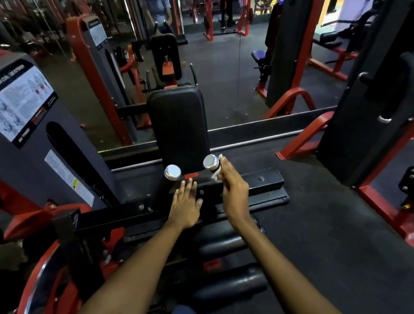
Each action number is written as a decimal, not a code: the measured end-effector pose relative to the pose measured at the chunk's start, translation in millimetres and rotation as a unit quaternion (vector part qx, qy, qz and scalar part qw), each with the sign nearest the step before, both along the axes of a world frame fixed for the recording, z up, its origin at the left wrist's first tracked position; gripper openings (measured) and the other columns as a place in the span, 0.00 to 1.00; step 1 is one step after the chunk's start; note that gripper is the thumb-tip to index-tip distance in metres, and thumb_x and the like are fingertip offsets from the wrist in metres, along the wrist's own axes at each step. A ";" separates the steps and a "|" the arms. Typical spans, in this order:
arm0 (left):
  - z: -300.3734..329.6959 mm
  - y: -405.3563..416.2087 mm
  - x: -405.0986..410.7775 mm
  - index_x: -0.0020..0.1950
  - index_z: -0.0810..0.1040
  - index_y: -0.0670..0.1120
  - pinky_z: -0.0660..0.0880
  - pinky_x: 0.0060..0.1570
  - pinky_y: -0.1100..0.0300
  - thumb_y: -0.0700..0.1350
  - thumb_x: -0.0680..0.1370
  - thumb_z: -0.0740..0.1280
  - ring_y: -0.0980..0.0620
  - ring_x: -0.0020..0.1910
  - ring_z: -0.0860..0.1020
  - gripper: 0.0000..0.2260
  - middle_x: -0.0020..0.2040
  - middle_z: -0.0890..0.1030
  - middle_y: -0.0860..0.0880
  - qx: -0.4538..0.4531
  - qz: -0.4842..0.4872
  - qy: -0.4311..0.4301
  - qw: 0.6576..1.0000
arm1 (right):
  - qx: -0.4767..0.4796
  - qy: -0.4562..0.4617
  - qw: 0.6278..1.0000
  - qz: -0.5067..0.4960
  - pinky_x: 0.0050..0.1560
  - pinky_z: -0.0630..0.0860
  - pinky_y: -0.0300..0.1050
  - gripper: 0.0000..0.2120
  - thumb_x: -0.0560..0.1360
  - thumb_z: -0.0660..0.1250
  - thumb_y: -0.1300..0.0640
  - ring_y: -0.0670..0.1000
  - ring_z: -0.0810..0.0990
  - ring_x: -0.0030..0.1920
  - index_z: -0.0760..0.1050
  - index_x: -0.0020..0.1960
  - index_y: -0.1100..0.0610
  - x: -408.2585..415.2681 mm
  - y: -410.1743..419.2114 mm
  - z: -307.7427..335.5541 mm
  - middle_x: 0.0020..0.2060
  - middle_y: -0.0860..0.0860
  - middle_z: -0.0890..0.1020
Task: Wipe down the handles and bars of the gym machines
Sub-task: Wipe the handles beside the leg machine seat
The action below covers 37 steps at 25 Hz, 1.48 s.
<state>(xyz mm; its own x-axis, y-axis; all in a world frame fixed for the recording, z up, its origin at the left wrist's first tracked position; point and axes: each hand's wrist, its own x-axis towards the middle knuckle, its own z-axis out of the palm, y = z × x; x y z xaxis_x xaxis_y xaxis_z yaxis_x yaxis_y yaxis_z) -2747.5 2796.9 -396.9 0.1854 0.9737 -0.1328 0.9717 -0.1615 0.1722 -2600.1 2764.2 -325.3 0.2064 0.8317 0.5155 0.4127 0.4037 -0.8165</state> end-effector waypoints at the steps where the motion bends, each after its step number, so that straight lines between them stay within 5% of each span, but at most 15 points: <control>1: 0.2 0.1 0.5 0.79 0.40 0.43 0.38 0.74 0.52 0.50 0.84 0.49 0.48 0.77 0.37 0.27 0.79 0.38 0.47 -0.002 0.000 0.000 1.000 | 0.021 -0.026 0.999 -0.019 0.68 0.67 0.43 0.25 0.70 0.55 0.75 0.49 0.74 0.64 0.73 0.65 0.64 4.5 3.2 -4.6 0.62 0.54 0.76; 4: 1.0 -1.2 0.4 0.79 0.40 0.44 0.38 0.74 0.52 0.50 0.84 0.49 0.48 0.77 0.37 0.27 0.79 0.38 0.47 -0.009 0.001 -0.001 1.000 | -0.045 -0.079 0.989 -0.115 0.55 0.74 0.41 0.17 0.68 0.59 0.72 0.55 0.80 0.50 0.80 0.52 0.65 30.5 4.0 -37.5 0.47 0.58 0.82; 8: -1.6 -1.2 0.4 0.79 0.40 0.44 0.38 0.74 0.52 0.50 0.84 0.49 0.48 0.77 0.36 0.27 0.79 0.38 0.48 0.005 0.001 0.002 1.000 | -0.140 -0.060 0.980 -0.129 0.45 0.69 0.32 0.12 0.69 0.62 0.73 0.57 0.81 0.44 0.81 0.46 0.64 43.1 8.3 -43.7 0.41 0.56 0.81; 11: -1.3 -0.2 0.7 0.79 0.41 0.44 0.38 0.74 0.52 0.51 0.84 0.49 0.48 0.77 0.36 0.27 0.79 0.38 0.48 -0.003 0.006 -0.002 1.000 | -0.158 0.029 0.981 -0.107 0.49 0.66 0.27 0.14 0.76 0.61 0.68 0.49 0.76 0.49 0.79 0.58 0.62 14.5 7.7 -7.0 0.46 0.51 0.78; 14: -1.9 -2.5 1.2 0.79 0.41 0.43 0.38 0.74 0.52 0.51 0.84 0.49 0.48 0.77 0.37 0.27 0.79 0.38 0.47 0.003 0.006 0.002 1.000 | -0.085 -0.019 0.994 -0.068 0.58 0.61 0.25 0.18 0.78 0.62 0.64 0.44 0.69 0.56 0.71 0.68 0.57 6.4 -11.3 -12.0 0.58 0.45 0.74; 17: -0.4 -1.3 1.0 0.79 0.41 0.44 0.38 0.74 0.52 0.50 0.84 0.49 0.47 0.77 0.36 0.27 0.79 0.38 0.47 0.001 0.001 -0.001 1.000 | -0.031 -0.037 0.995 -0.083 0.59 0.72 0.38 0.17 0.74 0.64 0.71 0.50 0.75 0.54 0.77 0.61 0.61 19.1 -1.7 -29.7 0.56 0.52 0.77; 20: 1.5 -1.8 2.1 0.79 0.40 0.44 0.38 0.74 0.52 0.50 0.84 0.49 0.48 0.77 0.36 0.27 0.79 0.38 0.47 -0.007 0.008 -0.002 1.000 | -0.106 -0.026 0.985 -0.135 0.49 0.77 0.47 0.13 0.70 0.61 0.75 0.56 0.80 0.46 0.80 0.48 0.64 40.1 9.0 -41.4 0.45 0.55 0.80; 23: -0.2 -1.9 1.7 0.79 0.41 0.43 0.38 0.74 0.52 0.51 0.84 0.49 0.47 0.77 0.37 0.27 0.79 0.39 0.47 0.009 0.004 0.011 1.000 | -0.126 0.013 0.980 -0.157 0.49 0.77 0.46 0.15 0.68 0.60 0.77 0.58 0.81 0.45 0.81 0.47 0.65 39.3 13.1 -23.2 0.42 0.57 0.81; 27: 0.6 -1.0 2.4 0.79 0.41 0.43 0.39 0.74 0.52 0.51 0.84 0.50 0.47 0.77 0.38 0.28 0.79 0.40 0.47 -0.002 0.003 0.011 1.000 | 0.037 0.021 0.997 -0.072 0.47 0.78 0.43 0.17 0.65 0.60 0.78 0.53 0.79 0.43 0.80 0.47 0.64 -3.3 8.3 19.9 0.42 0.55 0.80; 32: 2.5 -1.7 3.3 0.79 0.40 0.44 0.38 0.74 0.52 0.51 0.84 0.49 0.48 0.77 0.37 0.27 0.79 0.38 0.48 0.000 0.007 0.013 1.000 | -0.023 -0.004 0.990 -0.138 0.44 0.77 0.59 0.18 0.63 0.58 0.79 0.56 0.78 0.41 0.79 0.45 0.64 27.2 6.4 -35.3 0.39 0.52 0.77; 37: 4.1 -2.4 2.8 0.79 0.41 0.43 0.39 0.74 0.52 0.51 0.84 0.49 0.47 0.77 0.37 0.28 0.79 0.39 0.47 -0.001 0.004 0.012 1.000 | 0.029 -0.044 0.994 -0.091 0.49 0.72 0.38 0.21 0.69 0.59 0.76 0.49 0.74 0.43 0.79 0.56 0.62 3.6 5.2 -1.9 0.42 0.48 0.74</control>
<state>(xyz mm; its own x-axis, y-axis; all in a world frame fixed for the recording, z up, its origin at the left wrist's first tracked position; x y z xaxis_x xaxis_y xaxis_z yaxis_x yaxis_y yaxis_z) -2744.6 2794.5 -392.8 0.1746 0.9749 -0.1385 0.9767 -0.1536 0.1496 -2596.4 2769.4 -327.2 0.3025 0.7531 0.5843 0.5515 0.3617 -0.7517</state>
